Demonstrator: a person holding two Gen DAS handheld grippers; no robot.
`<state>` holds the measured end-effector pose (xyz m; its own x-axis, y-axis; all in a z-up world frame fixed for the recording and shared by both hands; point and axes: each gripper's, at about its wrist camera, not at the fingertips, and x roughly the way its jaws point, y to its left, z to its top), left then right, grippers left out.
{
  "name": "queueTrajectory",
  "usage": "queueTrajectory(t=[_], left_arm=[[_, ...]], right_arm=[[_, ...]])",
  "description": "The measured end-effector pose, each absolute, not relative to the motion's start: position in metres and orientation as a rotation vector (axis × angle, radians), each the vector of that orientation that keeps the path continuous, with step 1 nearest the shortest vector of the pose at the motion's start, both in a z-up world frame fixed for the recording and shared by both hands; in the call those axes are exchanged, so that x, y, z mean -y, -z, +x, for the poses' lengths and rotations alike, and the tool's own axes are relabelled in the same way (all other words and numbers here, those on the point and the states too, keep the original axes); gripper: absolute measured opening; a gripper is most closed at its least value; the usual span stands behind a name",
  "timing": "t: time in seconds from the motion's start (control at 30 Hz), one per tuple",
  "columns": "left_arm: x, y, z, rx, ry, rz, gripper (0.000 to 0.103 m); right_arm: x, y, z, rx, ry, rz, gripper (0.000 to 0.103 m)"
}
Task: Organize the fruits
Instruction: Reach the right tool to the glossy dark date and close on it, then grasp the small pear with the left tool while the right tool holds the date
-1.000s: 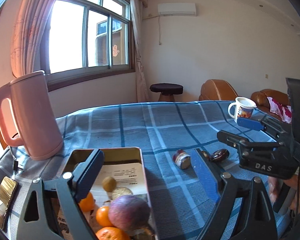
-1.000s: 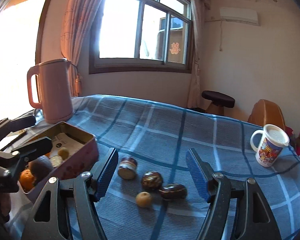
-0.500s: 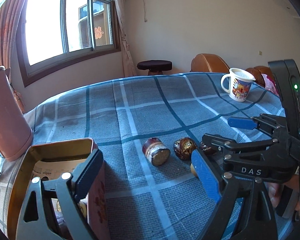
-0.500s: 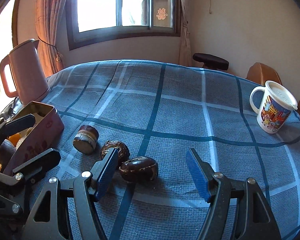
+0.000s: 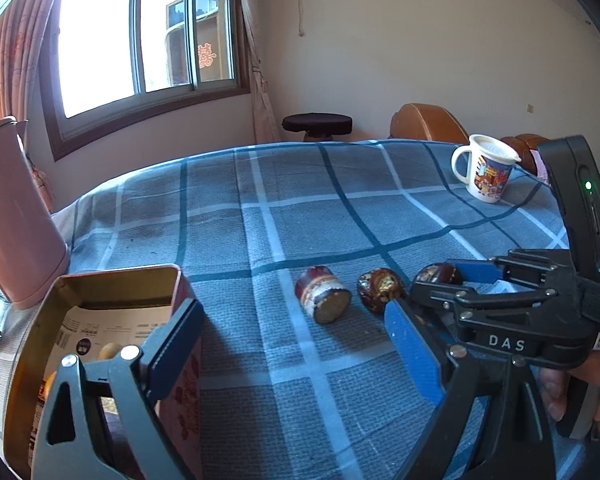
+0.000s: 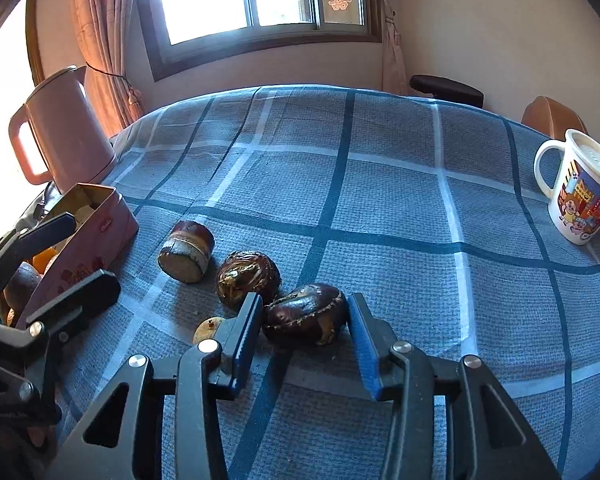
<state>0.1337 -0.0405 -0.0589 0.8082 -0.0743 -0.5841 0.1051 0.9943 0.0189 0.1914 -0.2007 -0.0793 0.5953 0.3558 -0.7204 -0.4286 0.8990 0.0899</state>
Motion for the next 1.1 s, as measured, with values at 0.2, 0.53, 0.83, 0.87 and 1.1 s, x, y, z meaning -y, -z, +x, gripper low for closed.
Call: queueTrajectory(t=[0.2, 0.53, 0.83, 0.87, 1.1], left_arm=[[0.061, 0.065, 0.141, -0.674, 0.182, 0.026, 0.089], [0.086, 0.076, 0.156, -0.768, 0.268, 0.037, 0.071], [0.097, 0.088, 0.169, -0.866, 0.352, 0.03, 0.032], [0.097, 0.088, 0.169, -0.867, 0.355, 0.028, 0.029], [0.094, 0.081, 0.16, -0.815, 0.354, 0.027, 0.028]], right_arm=[[0.217, 0.071, 0.184, -0.76, -0.409, -0.043, 0.046], [0.243, 0.058, 0.173, -0.668, -0.319, 0.04, 0.046], [0.239, 0.059, 0.173, -0.667, -0.325, 0.023, 0.046], [0.239, 0.059, 0.173, -0.666, -0.326, 0.023, 0.046], [0.24, 0.055, 0.167, -0.626, -0.34, 0.026, 0.046]])
